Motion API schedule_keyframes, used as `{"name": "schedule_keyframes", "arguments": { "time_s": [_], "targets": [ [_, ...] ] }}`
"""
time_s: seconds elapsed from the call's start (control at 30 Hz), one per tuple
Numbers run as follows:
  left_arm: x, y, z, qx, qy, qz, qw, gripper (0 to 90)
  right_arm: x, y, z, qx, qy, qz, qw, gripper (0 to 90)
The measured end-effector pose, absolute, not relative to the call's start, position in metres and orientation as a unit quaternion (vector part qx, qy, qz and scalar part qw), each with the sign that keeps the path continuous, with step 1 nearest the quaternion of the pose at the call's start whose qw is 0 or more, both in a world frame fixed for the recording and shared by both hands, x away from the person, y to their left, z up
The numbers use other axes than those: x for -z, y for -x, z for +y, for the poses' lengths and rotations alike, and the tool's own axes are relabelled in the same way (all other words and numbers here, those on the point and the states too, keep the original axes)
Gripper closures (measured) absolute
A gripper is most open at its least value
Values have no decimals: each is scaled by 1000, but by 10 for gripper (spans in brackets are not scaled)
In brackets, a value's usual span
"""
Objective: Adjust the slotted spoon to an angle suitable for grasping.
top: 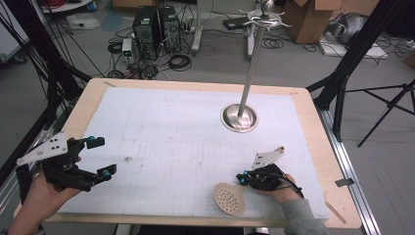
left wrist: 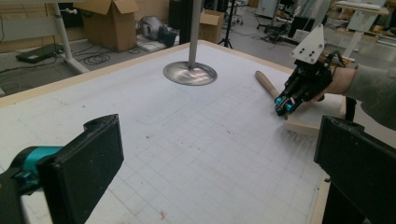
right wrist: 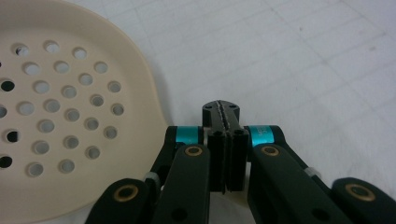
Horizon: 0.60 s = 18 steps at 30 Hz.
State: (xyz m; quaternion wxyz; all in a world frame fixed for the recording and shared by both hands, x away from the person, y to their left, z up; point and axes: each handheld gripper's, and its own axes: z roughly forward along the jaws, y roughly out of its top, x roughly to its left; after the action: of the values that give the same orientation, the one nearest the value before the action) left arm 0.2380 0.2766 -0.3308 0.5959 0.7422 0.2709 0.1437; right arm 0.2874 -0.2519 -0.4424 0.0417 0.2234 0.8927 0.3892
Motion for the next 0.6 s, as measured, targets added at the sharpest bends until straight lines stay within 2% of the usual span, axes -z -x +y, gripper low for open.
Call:
{"name": "schedule_keyframes", "arguments": {
  "time_s": [0.27, 0.4, 0.5, 0.6],
  "targets": [
    [331, -240, 273, -142, -746, 268, 593, 19, 444, -275, -282, -401, -237, 885, 21, 900],
    [331, -241, 271, -141, -746, 268, 593, 19, 443, -275, -283, -398, -229, 888, 25, 900],
    [332, -241, 271, -140, -748, 267, 592, 19, 437, -278, -292, -421, -247, 872, 45, 900],
    [332, -242, 271, -141, -746, 269, 592, 18, 428, -282, -318, -436, -296, 843, 105, 900]
  ]
}}
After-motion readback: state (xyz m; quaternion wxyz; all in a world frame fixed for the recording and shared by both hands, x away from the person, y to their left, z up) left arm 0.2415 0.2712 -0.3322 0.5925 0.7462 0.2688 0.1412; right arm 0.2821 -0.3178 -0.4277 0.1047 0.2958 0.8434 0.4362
